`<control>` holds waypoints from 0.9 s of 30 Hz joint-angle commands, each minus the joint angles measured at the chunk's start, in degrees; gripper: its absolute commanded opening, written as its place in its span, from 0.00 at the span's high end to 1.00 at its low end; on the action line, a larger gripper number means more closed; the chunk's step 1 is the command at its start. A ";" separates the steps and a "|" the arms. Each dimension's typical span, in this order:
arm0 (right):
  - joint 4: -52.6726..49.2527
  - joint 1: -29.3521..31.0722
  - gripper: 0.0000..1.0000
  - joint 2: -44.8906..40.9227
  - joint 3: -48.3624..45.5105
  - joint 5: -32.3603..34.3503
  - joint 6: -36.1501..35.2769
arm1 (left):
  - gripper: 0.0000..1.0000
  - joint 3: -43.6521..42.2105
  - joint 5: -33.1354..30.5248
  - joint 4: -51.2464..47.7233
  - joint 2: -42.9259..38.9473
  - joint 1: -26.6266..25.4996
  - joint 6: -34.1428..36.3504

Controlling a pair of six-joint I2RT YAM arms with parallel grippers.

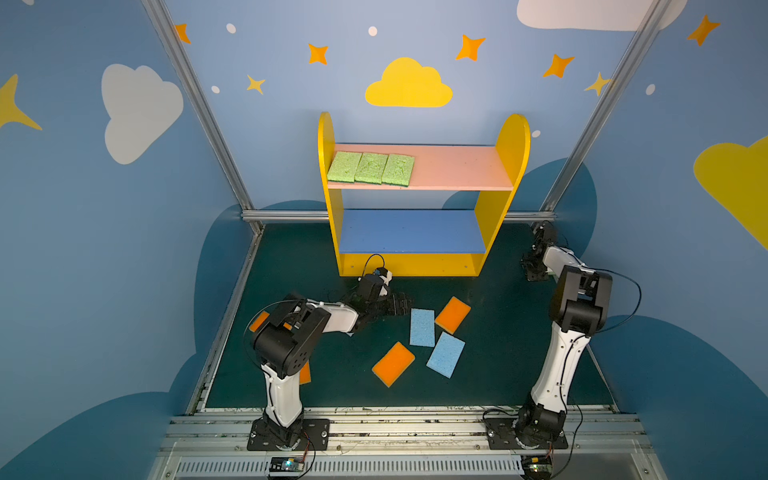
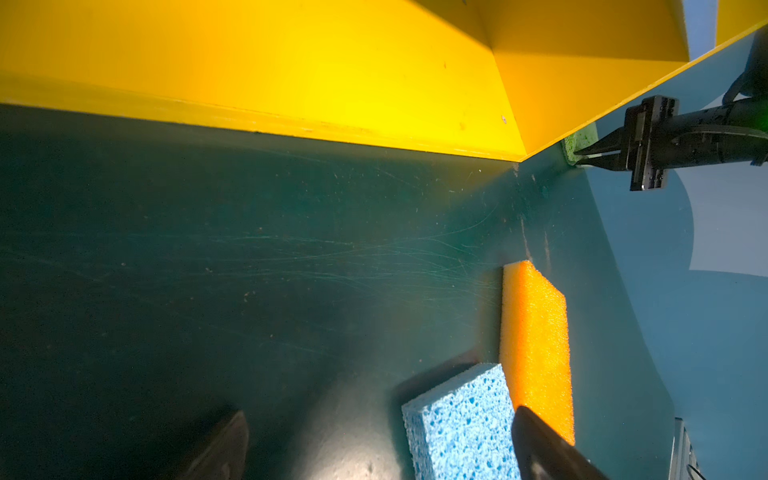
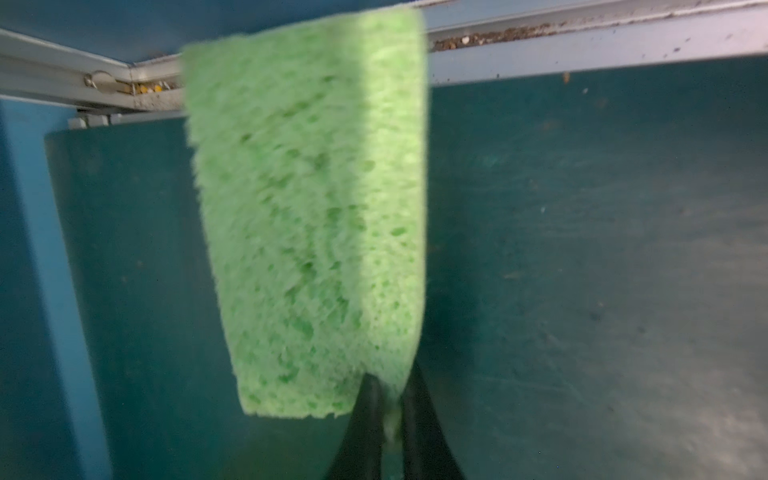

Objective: Place and organize the cleaning sponges onto the shelf
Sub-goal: 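Close the right gripper on the green sponge's end and lift it, then raise the green sponge toward the pink shelf while the left arm lifts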

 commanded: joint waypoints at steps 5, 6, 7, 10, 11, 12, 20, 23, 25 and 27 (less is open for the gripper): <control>1.58 -0.52 1.00 1.55 -1.86 -1.47 -1.80 | 0.02 0.92 2.47 -0.48 0.86 0.25 0.00; 2.89 -0.56 1.00 0.95 -2.86 -1.73 -2.51 | 0.02 0.84 2.56 -0.60 0.67 0.25 0.05; 4.07 -0.59 1.00 0.29 -3.78 -1.74 -3.72 | 0.02 0.75 2.52 -0.56 0.44 0.26 0.01; 6.89 -0.65 1.00 -2.51 -6.62 -1.75 -8.35 | 0.02 0.55 2.61 -0.93 -0.53 0.16 0.13; 7.80 -0.71 1.00 -3.54 -7.67 -1.84 -9.59 | 0.02 0.48 2.81 -1.06 -0.87 0.02 0.21; 8.80 -0.84 1.00 -4.81 -9.00 -2.41 -11.11 | 0.02 0.46 2.81 -1.33 -1.39 -0.08 0.31; 16.19 -1.18 1.00 -15.03 -20.39 -11.05 -16.08 | 0.02 0.82 -0.51 -6.59 -7.23 -3.25 2.26; 19.44 -1.17 1.00 -20.16 -26.44 -13.95 -16.19 | 0.02 0.29 -2.01 -9.70 -10.69 -4.62 2.99; 21.64 -1.17 1.00 -23.99 -30.88 -15.22 -16.45 | 0.02 -0.60 -2.49 -11.25 -13.06 -5.31 2.99; 23.26 -1.20 1.00 -28.19 -35.31 -16.73 -16.79 | 0.03 -1.34 -2.22 -13.19 -15.63 -5.93 2.80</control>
